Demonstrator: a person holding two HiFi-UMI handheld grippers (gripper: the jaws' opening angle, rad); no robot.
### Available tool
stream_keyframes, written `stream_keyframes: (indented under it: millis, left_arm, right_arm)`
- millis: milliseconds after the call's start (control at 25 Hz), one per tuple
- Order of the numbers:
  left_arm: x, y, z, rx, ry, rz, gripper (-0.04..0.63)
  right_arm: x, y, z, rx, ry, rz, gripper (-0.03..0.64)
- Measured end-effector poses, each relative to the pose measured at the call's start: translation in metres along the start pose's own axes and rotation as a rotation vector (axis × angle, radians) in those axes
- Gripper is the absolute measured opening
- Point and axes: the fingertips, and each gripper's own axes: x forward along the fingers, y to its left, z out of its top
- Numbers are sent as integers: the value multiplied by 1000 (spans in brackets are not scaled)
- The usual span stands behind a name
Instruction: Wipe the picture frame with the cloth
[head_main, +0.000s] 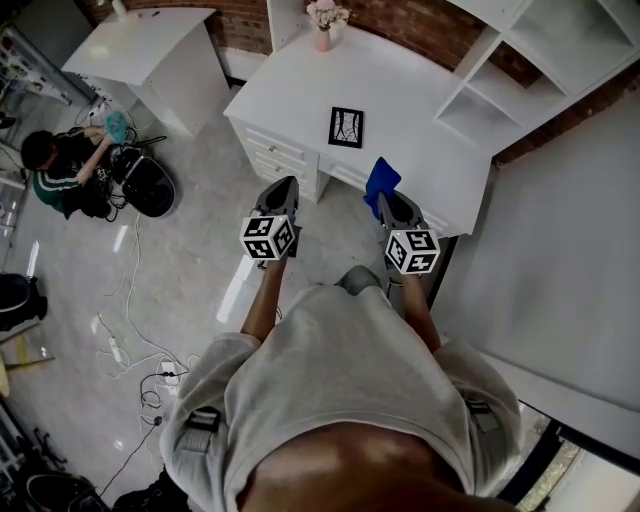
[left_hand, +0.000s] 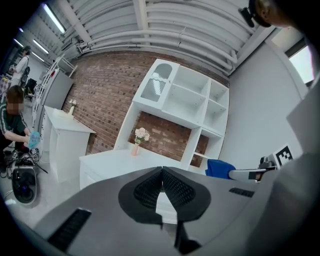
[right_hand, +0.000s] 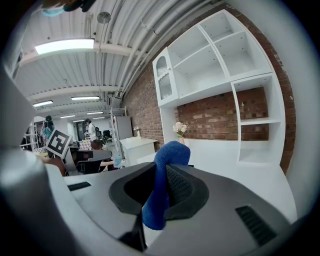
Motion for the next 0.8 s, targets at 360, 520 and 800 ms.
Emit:
stream_keyframes:
  millis: [360, 520, 800]
  left_arm:
    - [-4, 16, -5, -5, 20, 23, 15]
    - [-1, 28, -6, -12, 25, 43, 15]
    - [31, 35, 2, 12, 25, 52, 15]
  right_arm:
    - [16, 8, -10, 10, 30, 18, 63]
    - [29, 8, -11, 12, 37, 32, 63]
    - [64, -10, -5, 16, 36, 57, 63]
